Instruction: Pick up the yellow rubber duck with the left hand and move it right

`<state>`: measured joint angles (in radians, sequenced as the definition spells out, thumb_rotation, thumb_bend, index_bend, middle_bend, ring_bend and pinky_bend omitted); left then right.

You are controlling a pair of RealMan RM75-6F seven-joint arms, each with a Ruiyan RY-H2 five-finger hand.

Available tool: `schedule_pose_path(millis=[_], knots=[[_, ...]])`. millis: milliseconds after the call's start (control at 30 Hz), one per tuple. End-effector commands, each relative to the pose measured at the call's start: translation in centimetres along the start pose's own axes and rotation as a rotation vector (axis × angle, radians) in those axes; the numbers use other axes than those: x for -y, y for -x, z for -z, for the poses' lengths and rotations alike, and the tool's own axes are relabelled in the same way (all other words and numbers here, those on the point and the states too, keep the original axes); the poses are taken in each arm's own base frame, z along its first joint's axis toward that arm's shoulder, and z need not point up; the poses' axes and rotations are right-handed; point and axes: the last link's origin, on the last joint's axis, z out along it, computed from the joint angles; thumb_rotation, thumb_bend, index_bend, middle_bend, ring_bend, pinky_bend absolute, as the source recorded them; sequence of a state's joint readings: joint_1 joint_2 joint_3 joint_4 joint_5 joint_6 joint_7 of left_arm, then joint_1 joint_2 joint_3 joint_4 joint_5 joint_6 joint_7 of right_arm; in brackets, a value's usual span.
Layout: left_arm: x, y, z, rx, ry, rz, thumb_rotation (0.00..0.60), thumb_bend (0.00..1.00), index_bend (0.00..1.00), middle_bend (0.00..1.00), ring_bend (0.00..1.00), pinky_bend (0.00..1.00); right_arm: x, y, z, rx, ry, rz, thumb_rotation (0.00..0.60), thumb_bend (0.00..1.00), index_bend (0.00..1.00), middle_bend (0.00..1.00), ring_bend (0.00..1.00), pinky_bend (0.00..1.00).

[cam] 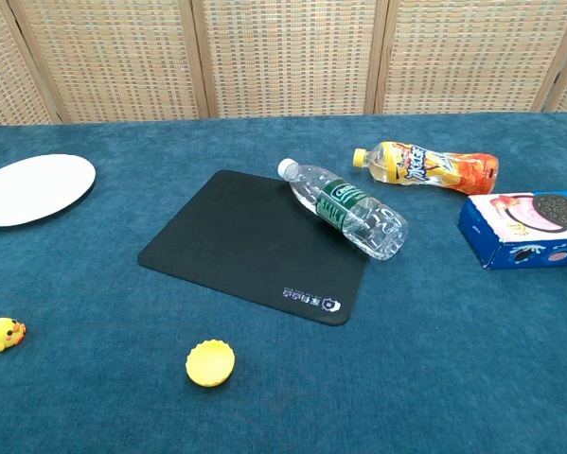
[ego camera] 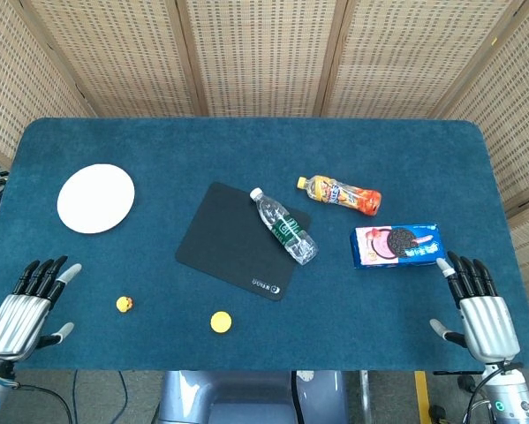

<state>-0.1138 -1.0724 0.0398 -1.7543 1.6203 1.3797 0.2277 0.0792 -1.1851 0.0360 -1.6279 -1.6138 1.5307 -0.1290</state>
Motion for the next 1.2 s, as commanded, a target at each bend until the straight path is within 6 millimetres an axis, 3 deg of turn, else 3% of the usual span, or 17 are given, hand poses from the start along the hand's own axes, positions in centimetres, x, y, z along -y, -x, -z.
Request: schedule_pose_path(millis=[33, 333, 767, 1200], knots=[[0.2, 0.4, -0.7, 0.042, 0.03, -0.012, 0.6, 0.23, 0.25, 0.0, 0.0, 0.0, 0.0, 0.0, 0.0, -0.001, 0.0, 0.001, 0.6, 0.0, 0.03, 0.0, 0.0, 0.01], [0.2, 1.7, -2.6, 0.109, 0.065, -0.056, 0.6, 0.23, 0.34, 0.0, 0.0, 0.0, -0.2, -0.2, 0.0, -0.005, 0.008, -0.006, 0.6, 0.0, 0.03, 0.0, 0.0, 0.01], [0.1, 4.1, -5.8, 0.207, 0.094, -0.133, 0.6, 0.24, 0.32, 0.0, 0.0, 0.0, -0.4, -0.4, -0.1, -0.011, 0.017, -0.016, 0.6, 0.0, 0.03, 0.0, 0.0, 0.01], [-0.4, 6.8, -7.4, 0.25, 0.091, -0.139, 0.6, 0.25, 0.35, 0.0, 0.0, 0.0, -0.6, -0.5, -0.2, -0.012, 0.025, -0.022, 0.6, 0.0, 0.03, 0.0, 0.0, 0.01]])
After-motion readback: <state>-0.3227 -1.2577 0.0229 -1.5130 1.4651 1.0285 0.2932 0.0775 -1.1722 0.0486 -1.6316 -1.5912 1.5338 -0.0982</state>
